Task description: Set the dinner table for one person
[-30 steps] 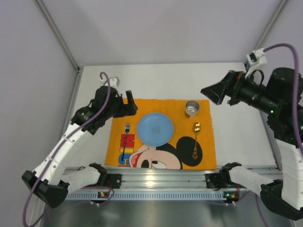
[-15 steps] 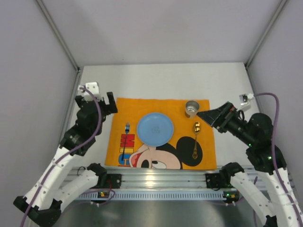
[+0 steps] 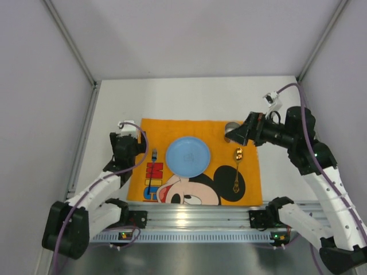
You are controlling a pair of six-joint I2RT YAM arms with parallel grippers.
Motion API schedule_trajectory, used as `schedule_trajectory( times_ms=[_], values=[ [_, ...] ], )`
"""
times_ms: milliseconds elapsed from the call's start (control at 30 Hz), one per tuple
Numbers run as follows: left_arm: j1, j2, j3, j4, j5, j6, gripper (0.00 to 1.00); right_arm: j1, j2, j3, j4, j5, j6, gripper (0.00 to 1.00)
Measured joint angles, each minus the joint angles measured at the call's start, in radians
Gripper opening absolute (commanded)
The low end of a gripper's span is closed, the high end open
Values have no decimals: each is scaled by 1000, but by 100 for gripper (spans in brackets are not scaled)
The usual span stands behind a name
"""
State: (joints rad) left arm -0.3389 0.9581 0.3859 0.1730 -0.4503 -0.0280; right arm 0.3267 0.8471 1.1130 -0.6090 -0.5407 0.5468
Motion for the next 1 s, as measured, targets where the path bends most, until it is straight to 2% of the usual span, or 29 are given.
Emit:
schedule_trajectory(
  times_ms=[167, 267, 433, 567, 733, 1000],
  values=[
    [214, 199, -30, 203, 73, -101, 99, 19, -31, -106, -35, -7, -42, 100],
    [270, 306, -28, 316, 103, -101, 99, 19, -35, -118, -51, -2, -49, 100],
    [287, 508, 2, 454, 157, -78, 99, 20, -21, -96, -55, 62, -64, 100],
    [290, 591, 13, 553, 232, -51, 99, 20, 49, -36, -26, 86, -44, 100],
    [309, 602, -5, 661, 311, -44, 99, 20, 135, 6, -11, 99, -38, 100],
    [312, 605, -47, 772, 342, -39, 99, 20, 173, 9, -9, 111, -59, 100]
  ],
)
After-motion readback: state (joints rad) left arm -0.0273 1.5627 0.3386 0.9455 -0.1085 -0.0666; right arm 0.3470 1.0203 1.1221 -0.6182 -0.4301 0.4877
